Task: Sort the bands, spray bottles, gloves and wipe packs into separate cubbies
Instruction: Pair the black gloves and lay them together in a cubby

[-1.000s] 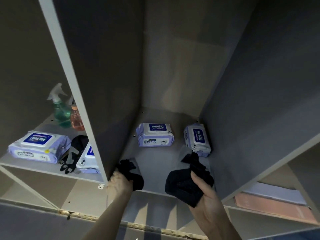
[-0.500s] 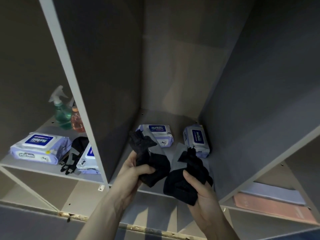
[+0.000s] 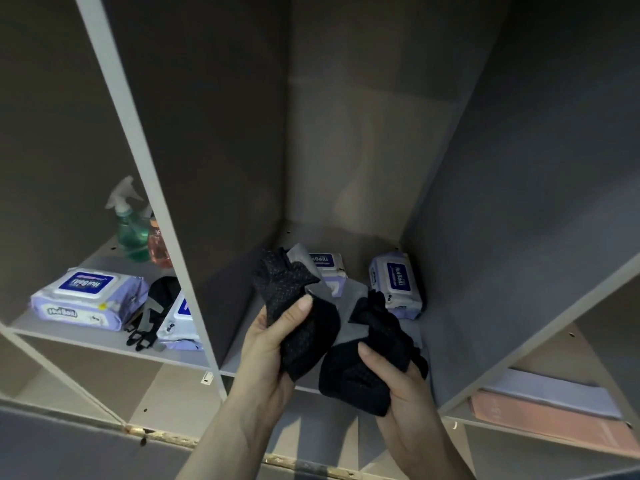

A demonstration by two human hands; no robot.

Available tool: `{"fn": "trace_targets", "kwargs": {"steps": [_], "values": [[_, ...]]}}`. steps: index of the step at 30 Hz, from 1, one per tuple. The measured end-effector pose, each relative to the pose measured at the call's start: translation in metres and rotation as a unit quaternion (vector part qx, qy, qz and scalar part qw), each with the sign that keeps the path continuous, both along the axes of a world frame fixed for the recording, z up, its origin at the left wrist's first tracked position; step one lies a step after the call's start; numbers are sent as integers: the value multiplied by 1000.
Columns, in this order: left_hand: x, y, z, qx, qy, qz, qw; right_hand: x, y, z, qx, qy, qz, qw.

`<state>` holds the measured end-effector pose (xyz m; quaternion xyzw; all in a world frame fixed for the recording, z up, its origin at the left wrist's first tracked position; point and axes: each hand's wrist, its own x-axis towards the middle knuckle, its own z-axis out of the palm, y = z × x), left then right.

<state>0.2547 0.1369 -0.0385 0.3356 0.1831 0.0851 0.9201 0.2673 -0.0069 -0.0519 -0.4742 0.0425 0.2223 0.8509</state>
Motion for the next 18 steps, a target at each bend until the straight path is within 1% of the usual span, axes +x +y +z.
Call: {"fn": "trace_targets", "kwargs": {"steps": [3,6,9,12,15,18], "values": [[-2,-3,10,-55,0,-6,998,0,-2,1,5,12,-14,1000],[-6,-9,16,-88,-21,-20,996,-2,0,3,-5,11,-21,1000],[-10,-13,18,-104,-25,5,994,-3,2,5,-14,8,-31,999],[-13,-15,17,-87,3,8,996,-4,2,6,-33,8,-42,999],[-14,-8,16,-64,55,-25,996,-4,2,7,-63,9,-63,996],[-17,8,18,10,103,-74,992,-3,-3,12,-88,13,-98,991]]}}
